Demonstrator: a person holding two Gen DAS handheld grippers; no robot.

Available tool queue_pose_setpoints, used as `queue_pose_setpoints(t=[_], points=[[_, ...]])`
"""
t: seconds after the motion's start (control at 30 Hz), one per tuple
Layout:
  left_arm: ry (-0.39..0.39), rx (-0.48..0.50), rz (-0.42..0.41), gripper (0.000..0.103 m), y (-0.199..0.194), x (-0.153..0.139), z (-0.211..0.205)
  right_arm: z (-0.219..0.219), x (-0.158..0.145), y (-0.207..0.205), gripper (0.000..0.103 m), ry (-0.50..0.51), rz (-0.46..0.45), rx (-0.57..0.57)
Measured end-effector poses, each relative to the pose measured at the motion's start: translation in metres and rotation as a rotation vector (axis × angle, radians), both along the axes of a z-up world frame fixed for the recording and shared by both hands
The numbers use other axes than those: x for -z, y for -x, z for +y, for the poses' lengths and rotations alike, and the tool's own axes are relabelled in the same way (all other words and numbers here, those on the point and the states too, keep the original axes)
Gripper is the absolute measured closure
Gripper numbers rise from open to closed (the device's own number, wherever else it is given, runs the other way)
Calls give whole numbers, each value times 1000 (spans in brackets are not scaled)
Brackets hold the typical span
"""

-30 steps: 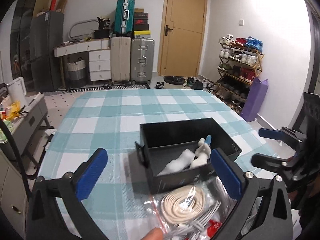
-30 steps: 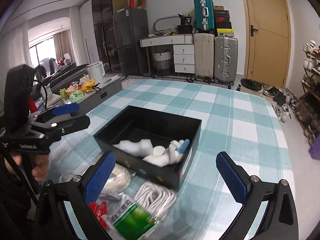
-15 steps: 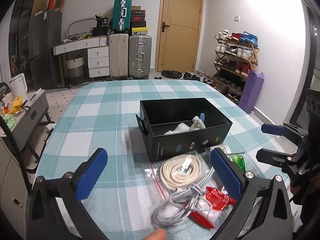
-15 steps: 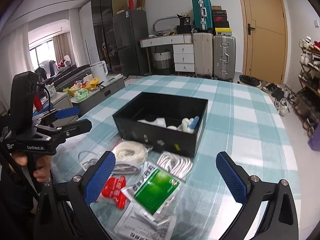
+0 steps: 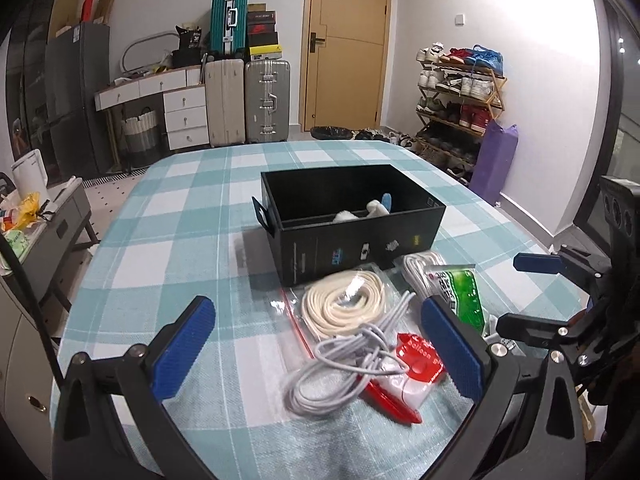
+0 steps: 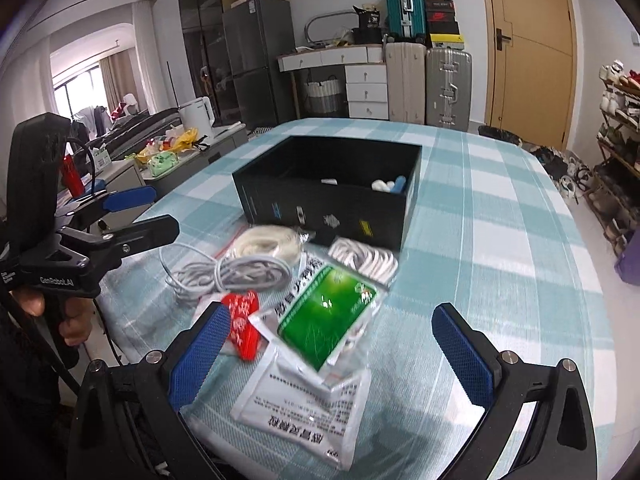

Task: Organize soft objects
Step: 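Release both items in the box and withdraw both tools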

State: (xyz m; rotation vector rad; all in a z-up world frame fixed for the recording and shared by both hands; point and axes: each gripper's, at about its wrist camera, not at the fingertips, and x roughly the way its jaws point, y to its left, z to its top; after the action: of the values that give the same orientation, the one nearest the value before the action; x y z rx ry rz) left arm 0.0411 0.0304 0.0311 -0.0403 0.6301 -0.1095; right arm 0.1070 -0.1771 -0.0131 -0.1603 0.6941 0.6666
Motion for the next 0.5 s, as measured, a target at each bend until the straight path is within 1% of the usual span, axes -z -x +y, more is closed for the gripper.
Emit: queue_pose_setpoints(t=[0.3,0.5], points=[[-4,7,19,0,4,11,-4,2,17,8,1,48,24,19],[8,32,35,0,5,16,-8,2,33,10,1,65,68,30]])
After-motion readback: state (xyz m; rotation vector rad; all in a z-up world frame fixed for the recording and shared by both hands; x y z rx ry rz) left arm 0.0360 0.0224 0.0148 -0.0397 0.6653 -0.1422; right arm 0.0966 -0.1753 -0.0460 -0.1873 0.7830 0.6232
